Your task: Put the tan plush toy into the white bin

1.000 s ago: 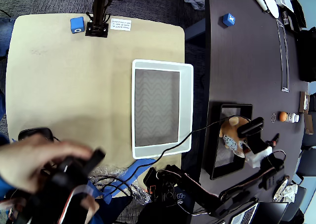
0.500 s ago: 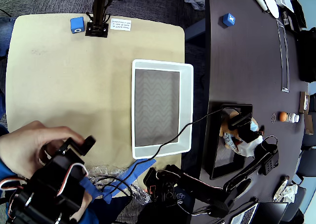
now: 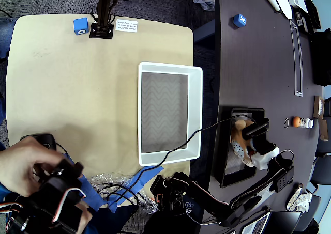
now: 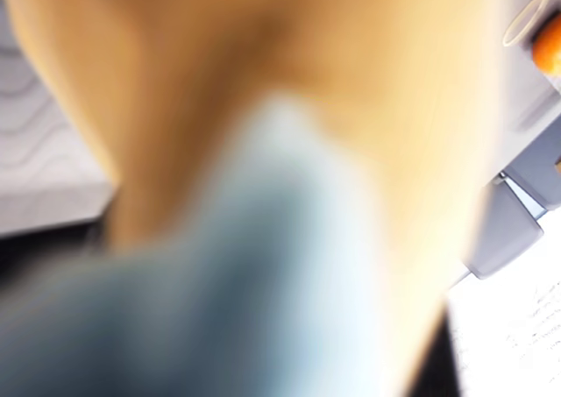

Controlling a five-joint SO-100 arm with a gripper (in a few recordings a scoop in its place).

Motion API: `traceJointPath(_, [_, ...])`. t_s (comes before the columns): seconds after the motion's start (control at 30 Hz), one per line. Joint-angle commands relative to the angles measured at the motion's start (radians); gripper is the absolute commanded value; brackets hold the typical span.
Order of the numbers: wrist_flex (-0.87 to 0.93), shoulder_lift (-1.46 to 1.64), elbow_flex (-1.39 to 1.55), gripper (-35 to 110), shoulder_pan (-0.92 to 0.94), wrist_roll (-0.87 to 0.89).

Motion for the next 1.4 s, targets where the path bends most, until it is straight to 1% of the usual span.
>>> traceJointPath(0.0, [0.021,0.097,0.060,13,0.000,-0.014])
traceJointPath(0.3, [0.021,0.167,0.190,0,-0.008,-0.011])
traceJointPath(0.47, [0.021,0.227,0.172,0,-0.003,-0.009])
traceJointPath(0.8, [0.023,0.394,-0.038,0,0.012,-0.014])
traceJointPath(1.03, [0.023,0.511,-0.120,0,0.011,-0.014])
traceJointPath(1.27, [0.026,0.692,-0.114,0,-0.017,-0.014])
traceJointPath(1.37, [0.026,0.773,-0.112,0,-0.112,-0.015])
